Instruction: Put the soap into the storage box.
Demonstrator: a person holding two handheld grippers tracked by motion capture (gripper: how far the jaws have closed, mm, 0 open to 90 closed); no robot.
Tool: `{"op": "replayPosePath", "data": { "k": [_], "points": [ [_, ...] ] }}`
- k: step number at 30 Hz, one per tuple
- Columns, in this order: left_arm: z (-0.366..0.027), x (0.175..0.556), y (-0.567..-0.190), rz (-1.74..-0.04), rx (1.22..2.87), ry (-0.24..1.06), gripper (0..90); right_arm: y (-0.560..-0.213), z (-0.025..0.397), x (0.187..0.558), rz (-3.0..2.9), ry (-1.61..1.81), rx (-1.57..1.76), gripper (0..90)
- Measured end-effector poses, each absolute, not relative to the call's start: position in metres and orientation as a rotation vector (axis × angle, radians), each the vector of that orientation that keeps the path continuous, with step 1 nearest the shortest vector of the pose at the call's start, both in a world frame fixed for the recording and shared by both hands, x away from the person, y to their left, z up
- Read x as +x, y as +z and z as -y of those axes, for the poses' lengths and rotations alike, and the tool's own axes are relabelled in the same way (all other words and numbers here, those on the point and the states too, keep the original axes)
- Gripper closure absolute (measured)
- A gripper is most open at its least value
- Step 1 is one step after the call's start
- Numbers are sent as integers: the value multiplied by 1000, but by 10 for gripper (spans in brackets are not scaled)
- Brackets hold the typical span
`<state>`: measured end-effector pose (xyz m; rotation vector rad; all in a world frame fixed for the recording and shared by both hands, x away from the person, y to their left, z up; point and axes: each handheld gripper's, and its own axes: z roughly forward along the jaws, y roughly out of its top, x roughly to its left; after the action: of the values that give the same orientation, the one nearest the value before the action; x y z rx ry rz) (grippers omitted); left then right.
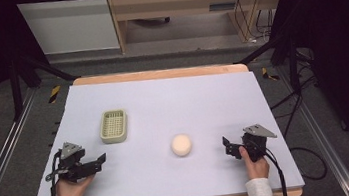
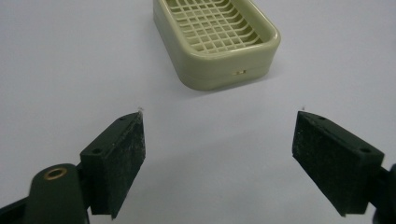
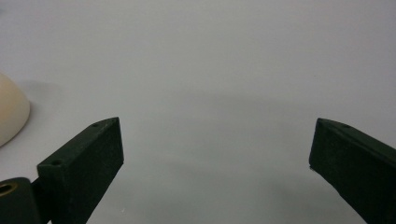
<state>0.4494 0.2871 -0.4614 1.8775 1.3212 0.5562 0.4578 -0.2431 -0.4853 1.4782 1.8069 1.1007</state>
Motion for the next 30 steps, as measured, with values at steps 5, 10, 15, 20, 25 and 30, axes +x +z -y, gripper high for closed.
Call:
{"op": "replayPosePath", "data": {
  "k": [5,10,15,20,25,30],
  "points": [
    [-286,450,-460,-1315,1878,544,165,-485,243,458,-1802,1097,1478,34],
    [-286,450,-459,-1315,1876,531,161,-484,243,456,-1784,1125,1463,33],
    [-285,449,-458,-1311,1876,523,160,-482,242,455,-1753,1152,1448,30],
    [-282,449,-456,-1305,1877,517,160,-484,239,456,-1776,1140,1450,30],
    [-280,448,-454,-1298,1879,516,159,-485,238,456,-1777,1132,1452,31],
    [-277,449,-452,-1284,1892,514,157,-485,238,456,-1778,1130,1454,31]
  ]
}}
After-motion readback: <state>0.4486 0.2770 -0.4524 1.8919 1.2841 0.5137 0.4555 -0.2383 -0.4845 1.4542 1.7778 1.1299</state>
